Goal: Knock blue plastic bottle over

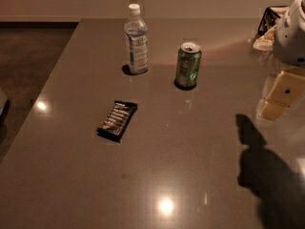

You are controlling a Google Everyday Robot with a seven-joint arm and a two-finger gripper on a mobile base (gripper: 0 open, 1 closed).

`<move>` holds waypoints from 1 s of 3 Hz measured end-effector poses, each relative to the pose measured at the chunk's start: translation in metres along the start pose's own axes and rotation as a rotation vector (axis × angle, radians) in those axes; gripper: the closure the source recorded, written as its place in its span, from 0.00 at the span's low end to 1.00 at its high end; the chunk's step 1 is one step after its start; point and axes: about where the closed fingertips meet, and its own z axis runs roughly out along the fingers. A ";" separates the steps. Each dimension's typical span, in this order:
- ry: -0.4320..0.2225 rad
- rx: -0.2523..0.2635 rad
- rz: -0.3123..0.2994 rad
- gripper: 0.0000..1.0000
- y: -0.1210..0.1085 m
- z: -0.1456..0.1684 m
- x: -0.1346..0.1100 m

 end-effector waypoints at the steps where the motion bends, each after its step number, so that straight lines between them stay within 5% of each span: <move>1: 0.000 0.000 0.000 0.00 0.000 0.000 0.000; 2: -0.042 -0.004 0.003 0.00 -0.031 0.012 -0.010; 3: -0.118 -0.010 0.033 0.00 -0.093 0.038 -0.037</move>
Offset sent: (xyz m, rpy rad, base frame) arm 0.1254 0.0093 -0.0060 0.1504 -0.0069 0.0298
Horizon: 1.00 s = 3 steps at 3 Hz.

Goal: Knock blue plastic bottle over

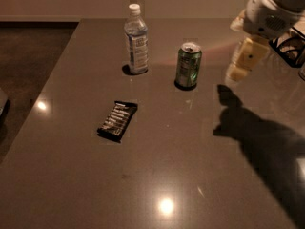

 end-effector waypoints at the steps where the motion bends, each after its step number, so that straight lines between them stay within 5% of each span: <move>1: -0.082 0.014 0.068 0.00 -0.049 0.019 -0.029; 3: -0.214 0.079 0.189 0.00 -0.079 0.017 -0.084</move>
Offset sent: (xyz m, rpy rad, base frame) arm 0.1195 0.0559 0.0372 0.2759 -0.0712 -0.1669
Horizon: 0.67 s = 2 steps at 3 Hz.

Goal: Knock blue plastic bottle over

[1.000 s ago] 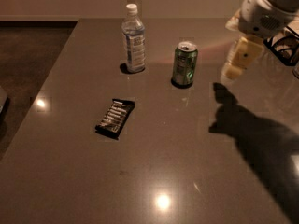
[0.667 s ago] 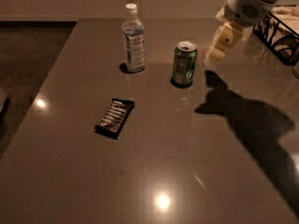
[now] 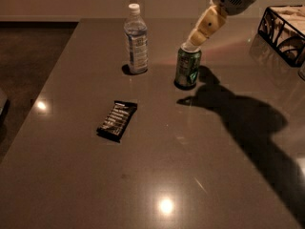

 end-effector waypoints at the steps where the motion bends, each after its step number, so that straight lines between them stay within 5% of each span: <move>1: -0.052 0.017 0.055 0.00 0.014 0.015 -0.017; 2: -0.098 0.000 0.116 0.00 0.028 0.039 -0.030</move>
Offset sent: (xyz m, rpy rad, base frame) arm 0.0058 0.0803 -0.0356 0.2258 0.0143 -0.1179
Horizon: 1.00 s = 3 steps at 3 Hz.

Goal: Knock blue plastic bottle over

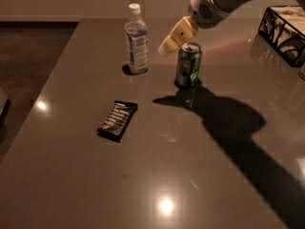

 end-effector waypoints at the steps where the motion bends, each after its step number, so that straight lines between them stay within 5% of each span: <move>1: -0.035 -0.024 0.042 0.00 0.016 0.021 -0.015; 3: -0.035 -0.024 0.061 0.00 0.033 0.056 -0.048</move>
Offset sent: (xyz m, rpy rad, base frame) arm 0.0095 0.0875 -0.0115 0.1236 0.0277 -0.0419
